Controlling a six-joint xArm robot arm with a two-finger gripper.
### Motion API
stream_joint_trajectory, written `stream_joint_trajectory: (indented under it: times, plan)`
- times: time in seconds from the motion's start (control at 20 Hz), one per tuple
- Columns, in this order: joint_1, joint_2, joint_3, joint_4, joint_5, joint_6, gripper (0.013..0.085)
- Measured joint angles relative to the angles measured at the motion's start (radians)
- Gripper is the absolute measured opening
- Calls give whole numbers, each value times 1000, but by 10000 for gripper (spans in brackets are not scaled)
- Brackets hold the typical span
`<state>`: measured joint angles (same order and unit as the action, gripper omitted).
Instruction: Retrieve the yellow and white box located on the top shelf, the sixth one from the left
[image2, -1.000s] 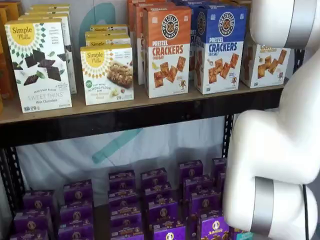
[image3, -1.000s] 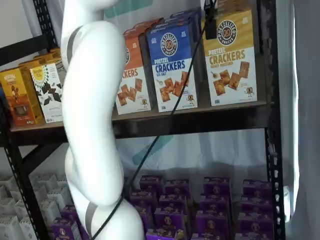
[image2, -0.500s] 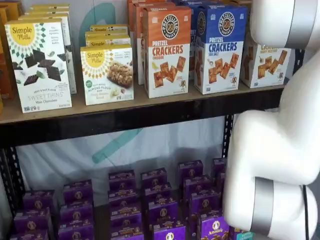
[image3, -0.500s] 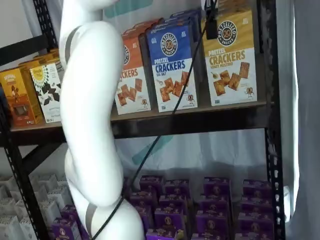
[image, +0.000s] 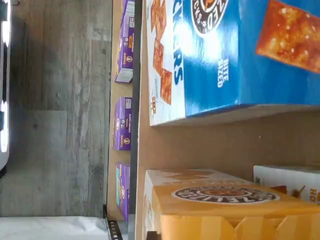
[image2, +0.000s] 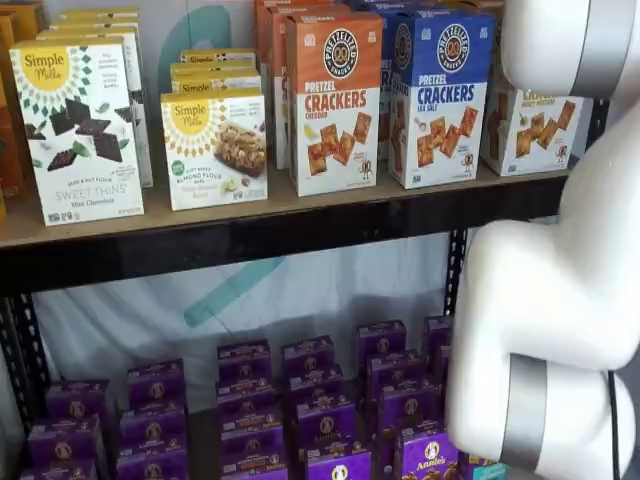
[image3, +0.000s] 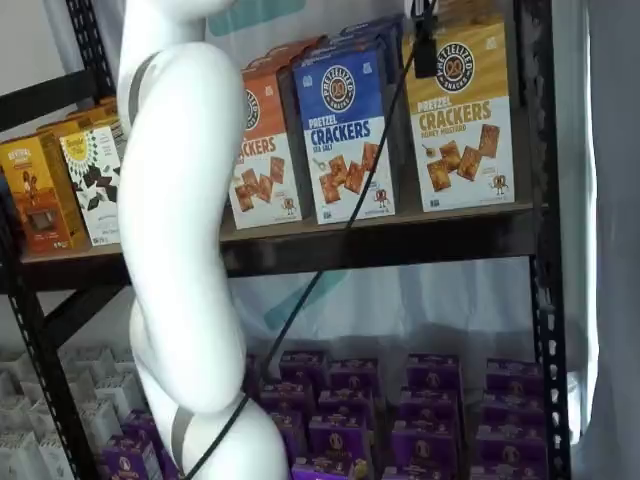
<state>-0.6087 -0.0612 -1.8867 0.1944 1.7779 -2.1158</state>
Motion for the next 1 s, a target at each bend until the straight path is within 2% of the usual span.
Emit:
stream_joint_trajectory:
  times: [0.15,0.2,0.35,0.6,1.0]
  plan:
    - [-2,0,-2,2,2,-1,650]
    - [-2,1,-2,2,4,-1,610]
    - [-1,-2,1,-7,0,-4,610]
    - [-5,14,-40,-10,54,-2,610]
    - [-21,-81,36,1,59,-12,610]
